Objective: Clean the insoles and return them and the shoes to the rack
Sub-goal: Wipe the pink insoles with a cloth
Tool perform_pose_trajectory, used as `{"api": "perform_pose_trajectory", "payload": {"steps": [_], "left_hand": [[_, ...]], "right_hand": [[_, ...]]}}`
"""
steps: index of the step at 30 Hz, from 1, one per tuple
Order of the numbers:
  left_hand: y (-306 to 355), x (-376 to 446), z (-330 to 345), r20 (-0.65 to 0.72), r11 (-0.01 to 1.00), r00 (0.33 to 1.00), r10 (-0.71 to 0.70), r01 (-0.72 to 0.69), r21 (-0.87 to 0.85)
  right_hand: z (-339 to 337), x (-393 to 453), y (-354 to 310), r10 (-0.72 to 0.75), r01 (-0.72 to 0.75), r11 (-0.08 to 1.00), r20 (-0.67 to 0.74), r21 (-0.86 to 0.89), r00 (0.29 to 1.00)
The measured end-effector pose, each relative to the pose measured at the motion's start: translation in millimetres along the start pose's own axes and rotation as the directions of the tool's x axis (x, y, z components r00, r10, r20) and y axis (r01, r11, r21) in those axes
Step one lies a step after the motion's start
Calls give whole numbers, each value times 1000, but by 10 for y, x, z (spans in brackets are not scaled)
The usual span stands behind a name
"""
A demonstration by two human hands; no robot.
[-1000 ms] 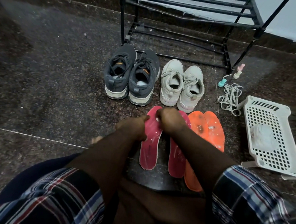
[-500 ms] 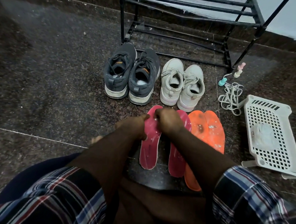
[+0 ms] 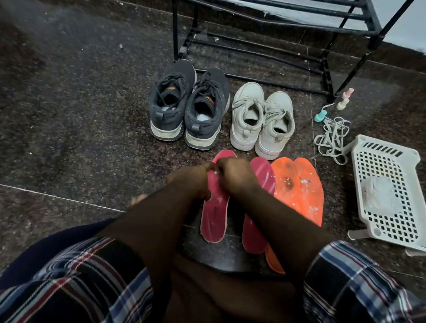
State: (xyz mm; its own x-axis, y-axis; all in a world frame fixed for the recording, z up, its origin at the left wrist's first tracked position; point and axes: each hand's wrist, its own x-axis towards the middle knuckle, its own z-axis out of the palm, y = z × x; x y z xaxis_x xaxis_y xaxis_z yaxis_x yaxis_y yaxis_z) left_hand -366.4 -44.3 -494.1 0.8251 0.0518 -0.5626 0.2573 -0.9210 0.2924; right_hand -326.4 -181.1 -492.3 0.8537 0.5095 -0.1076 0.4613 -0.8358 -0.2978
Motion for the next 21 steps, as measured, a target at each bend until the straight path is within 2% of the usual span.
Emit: {"api": "perform_pose_trajectory", "payload": {"steps": [3, 5, 9, 12, 14, 18, 21], "left_hand": [[3, -7, 6, -18, 1000, 1000, 16, -16, -1], [-1, -5, 20, -22, 1000, 1000, 21, -20, 10], [-12, 1, 31, -17, 1000, 1000, 2, -2, 13], [-17, 4, 21, -17, 1000, 1000, 1, -1, 4], [-13, 1, 6, -29, 1000, 1000, 6, -6, -3], [-5, -17, 21, -43, 1000, 999, 11, -11, 2], [-14, -18, 25, -35, 1000, 999, 0, 0, 3]], "right_hand": [[61, -173, -2, -155, 150, 987, 80, 60, 985], [30, -164, 91, -174, 169, 983, 81, 65, 981], [-67, 88, 249, 24, -24, 1000, -40, -14, 999], [-52, 144, 162, 108, -108, 994, -46, -15, 993], [21, 48, 38, 55, -55, 998, 15, 0, 998], [60, -169, -13, -152, 145, 988, 116, 60, 982], [-9, -91, 111, -108, 100, 990, 77, 99, 991]]}}
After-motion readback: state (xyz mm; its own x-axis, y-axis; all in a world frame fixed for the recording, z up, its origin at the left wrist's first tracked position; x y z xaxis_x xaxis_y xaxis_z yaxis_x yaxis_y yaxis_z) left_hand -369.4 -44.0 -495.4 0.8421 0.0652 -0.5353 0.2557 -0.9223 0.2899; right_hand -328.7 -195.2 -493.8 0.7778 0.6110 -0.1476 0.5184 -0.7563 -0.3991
